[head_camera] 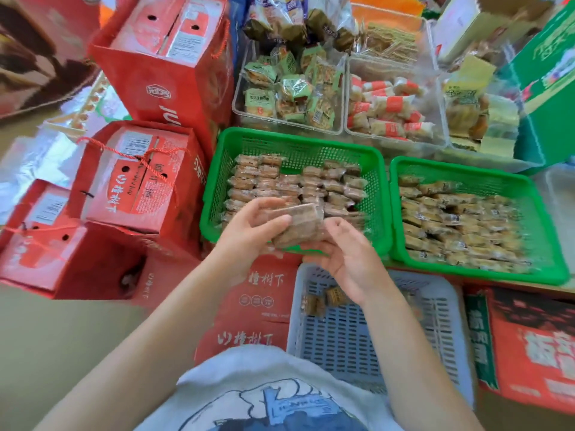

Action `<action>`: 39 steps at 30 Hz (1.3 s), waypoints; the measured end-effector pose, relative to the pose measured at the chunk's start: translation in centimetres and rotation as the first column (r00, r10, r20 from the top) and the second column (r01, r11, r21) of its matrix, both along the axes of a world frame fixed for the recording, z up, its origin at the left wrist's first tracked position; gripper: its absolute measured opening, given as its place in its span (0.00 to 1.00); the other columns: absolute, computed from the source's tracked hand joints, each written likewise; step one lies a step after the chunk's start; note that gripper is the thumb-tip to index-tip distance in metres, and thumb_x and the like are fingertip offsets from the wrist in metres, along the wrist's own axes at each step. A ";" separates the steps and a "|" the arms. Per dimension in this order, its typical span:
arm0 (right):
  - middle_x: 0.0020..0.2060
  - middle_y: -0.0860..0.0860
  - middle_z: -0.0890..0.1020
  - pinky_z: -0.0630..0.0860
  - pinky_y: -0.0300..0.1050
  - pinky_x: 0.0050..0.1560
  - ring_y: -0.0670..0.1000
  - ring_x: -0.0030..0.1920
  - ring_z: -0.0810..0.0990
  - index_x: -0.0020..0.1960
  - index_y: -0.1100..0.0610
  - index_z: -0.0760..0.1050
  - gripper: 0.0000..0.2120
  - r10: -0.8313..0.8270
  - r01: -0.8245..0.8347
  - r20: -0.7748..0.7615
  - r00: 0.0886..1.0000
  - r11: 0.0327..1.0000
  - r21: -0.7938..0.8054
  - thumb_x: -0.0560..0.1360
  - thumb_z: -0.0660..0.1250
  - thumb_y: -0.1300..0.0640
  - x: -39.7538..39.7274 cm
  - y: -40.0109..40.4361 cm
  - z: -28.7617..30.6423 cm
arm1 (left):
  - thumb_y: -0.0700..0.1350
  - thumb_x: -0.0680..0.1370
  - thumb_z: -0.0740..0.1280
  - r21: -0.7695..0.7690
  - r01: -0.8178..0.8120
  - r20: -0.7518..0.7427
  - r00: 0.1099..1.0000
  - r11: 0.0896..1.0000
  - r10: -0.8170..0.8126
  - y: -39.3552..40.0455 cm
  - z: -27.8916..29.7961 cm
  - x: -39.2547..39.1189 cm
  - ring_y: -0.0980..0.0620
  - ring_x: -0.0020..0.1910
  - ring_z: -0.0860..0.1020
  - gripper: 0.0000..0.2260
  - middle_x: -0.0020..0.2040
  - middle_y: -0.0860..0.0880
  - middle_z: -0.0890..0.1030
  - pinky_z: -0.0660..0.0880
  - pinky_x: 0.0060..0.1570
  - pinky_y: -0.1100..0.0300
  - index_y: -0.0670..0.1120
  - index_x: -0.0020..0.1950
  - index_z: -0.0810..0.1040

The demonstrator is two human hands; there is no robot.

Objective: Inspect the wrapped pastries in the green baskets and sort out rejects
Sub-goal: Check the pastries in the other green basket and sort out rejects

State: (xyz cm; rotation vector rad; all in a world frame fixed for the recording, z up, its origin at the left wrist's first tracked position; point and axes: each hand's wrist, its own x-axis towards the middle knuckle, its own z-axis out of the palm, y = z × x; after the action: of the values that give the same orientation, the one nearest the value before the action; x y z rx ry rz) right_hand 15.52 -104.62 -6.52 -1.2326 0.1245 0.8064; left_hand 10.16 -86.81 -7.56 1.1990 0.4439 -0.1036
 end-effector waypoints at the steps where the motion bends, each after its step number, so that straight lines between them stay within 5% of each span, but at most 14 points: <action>1: 0.47 0.56 0.83 0.80 0.48 0.43 0.54 0.47 0.83 0.52 0.60 0.75 0.08 0.003 -0.003 0.015 1.000 1.000 -0.024 0.81 0.62 0.56 -0.7 -0.3 0.2 | 0.39 0.78 0.70 -0.023 -0.019 -0.014 1.000 1.000 0.018 -0.1 0.1 -0.7 0.46 0.45 0.83 0.15 0.49 0.48 0.86 0.80 0.37 0.55 0.43 0.64 0.74; 4: 0.45 0.55 0.83 0.80 0.45 0.44 0.52 0.45 0.82 0.50 0.60 0.77 0.08 0.070 -0.059 0.118 0.990 0.993 -0.099 0.76 0.68 0.56 -2.6 -1.5 0.6 | 0.38 0.76 0.72 -0.102 -0.007 -0.008 1.000 0.995 0.006 -0.2 0.4 -2.4 0.47 0.46 0.82 0.15 0.47 0.46 0.84 0.79 0.47 0.54 0.41 0.60 0.72; 8: 0.42 0.56 0.83 0.81 0.52 0.51 0.55 0.44 0.83 0.49 0.60 0.79 0.02 0.141 -0.055 0.288 0.947 0.957 -0.286 0.77 0.70 0.61 -4.5 -3.5 1.0 | 0.45 0.76 0.73 -0.165 0.012 0.001 1.000 0.986 -0.012 -0.9 0.7 -4.1 0.49 0.45 0.82 0.11 0.48 0.45 0.83 0.80 0.45 0.57 0.45 0.54 0.75; 11: 0.38 0.53 0.82 0.80 0.54 0.51 0.55 0.41 0.82 0.46 0.57 0.78 0.04 0.114 0.065 0.389 0.914 0.906 -0.418 0.79 0.66 0.62 -5.8 -4.2 1.2 | 0.49 0.78 0.67 -0.184 -0.011 -0.023 1.000 0.983 0.006 -1.9 1.4 -5.2 0.50 0.46 0.83 0.13 0.51 0.45 0.85 0.81 0.45 0.58 0.44 0.60 0.78; 17: 0.33 0.58 0.74 0.72 0.44 0.35 0.50 0.33 0.73 0.44 0.59 0.72 0.06 0.067 0.244 0.584 0.809 0.865 -0.438 0.78 0.61 0.66 -8.6 -4.1 2.1 | 0.41 0.80 0.69 -0.055 -0.137 -0.064 0.989 0.989 0.134 -3.0 1.9 -7.7 0.49 0.47 0.84 0.08 0.51 0.43 0.86 0.82 0.39 0.58 0.43 0.57 0.83; 23: 0.33 0.51 0.67 0.65 0.41 0.33 0.47 0.32 0.65 0.45 0.60 0.68 0.05 0.133 0.278 0.685 0.716 0.846 -0.454 0.79 0.60 0.66 -10.0 -4.4 2.6 | 0.40 0.79 0.71 0.121 -0.170 -0.082 0.980 0.978 0.181 -2.1 2.5 -9.5 0.49 0.42 0.85 0.03 0.41 0.46 0.86 0.83 0.39 0.58 0.41 0.48 0.83; 26: 0.34 0.52 0.68 0.67 0.40 0.36 0.47 0.33 0.67 0.46 0.59 0.69 0.05 0.188 0.237 0.694 0.695 0.851 -0.468 0.81 0.60 0.65 -10.6 -4.2 3.0 | 0.39 0.80 0.68 0.017 -0.079 -0.086 0.993 0.997 0.080 -1.5 2.6 -10.1 0.48 0.42 0.85 0.03 0.45 0.44 0.86 0.82 0.38 0.59 0.40 0.50 0.79; 28: 0.34 0.56 0.69 0.70 0.46 0.36 0.52 0.34 0.68 0.46 0.58 0.69 0.05 0.218 0.224 0.696 0.684 0.845 -0.485 0.81 0.60 0.64 -11.1 -3.6 3.0 | 0.38 0.80 0.68 -0.047 -0.073 -0.103 0.992 0.996 0.068 -1.3 2.4 -10.4 0.49 0.43 0.84 0.04 0.50 0.42 0.85 0.82 0.38 0.60 0.41 0.54 0.75; 32: 0.34 0.61 0.72 0.73 0.59 0.38 0.63 0.36 0.72 0.45 0.57 0.68 0.06 0.173 0.248 0.700 0.693 0.855 -0.456 0.81 0.59 0.64 -12.1 -2.7 3.6 | 0.41 0.82 0.66 0.086 0.028 -0.200 0.980 0.996 -0.010 -0.3 1.7 -10.6 0.51 0.53 0.83 0.10 0.57 0.46 0.84 0.81 0.46 0.55 0.45 0.63 0.78; 35: 0.33 0.57 0.72 0.74 0.58 0.38 0.61 0.36 0.74 0.46 0.59 0.68 0.06 0.164 0.232 0.687 0.708 0.865 -0.445 0.81 0.58 0.65 -12.4 -2.0 4.3 | 0.41 0.82 0.66 -0.032 0.157 -0.151 0.976 0.987 -0.160 0.0 1.6 -11.0 0.50 0.55 0.83 0.10 0.56 0.46 0.85 0.81 0.48 0.54 0.44 0.63 0.81; 39: 0.35 0.55 0.72 0.76 0.51 0.38 0.60 0.38 0.77 0.47 0.62 0.69 0.05 0.160 0.247 0.708 0.687 0.865 -0.436 0.82 0.58 0.65 -12.3 -1.6 5.1 | 0.41 0.82 0.65 -0.256 0.027 -0.137 0.988 0.966 -0.064 0.2 1.6 -10.7 0.52 0.39 0.82 0.09 0.46 0.43 0.83 0.81 0.37 0.63 0.38 0.59 0.80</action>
State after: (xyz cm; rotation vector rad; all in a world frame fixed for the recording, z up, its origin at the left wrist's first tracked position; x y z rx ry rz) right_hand 3.20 -106.24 -1.42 -1.9739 -0.3160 0.1650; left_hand -0.49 -86.61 -5.91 0.9526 0.5138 -0.2810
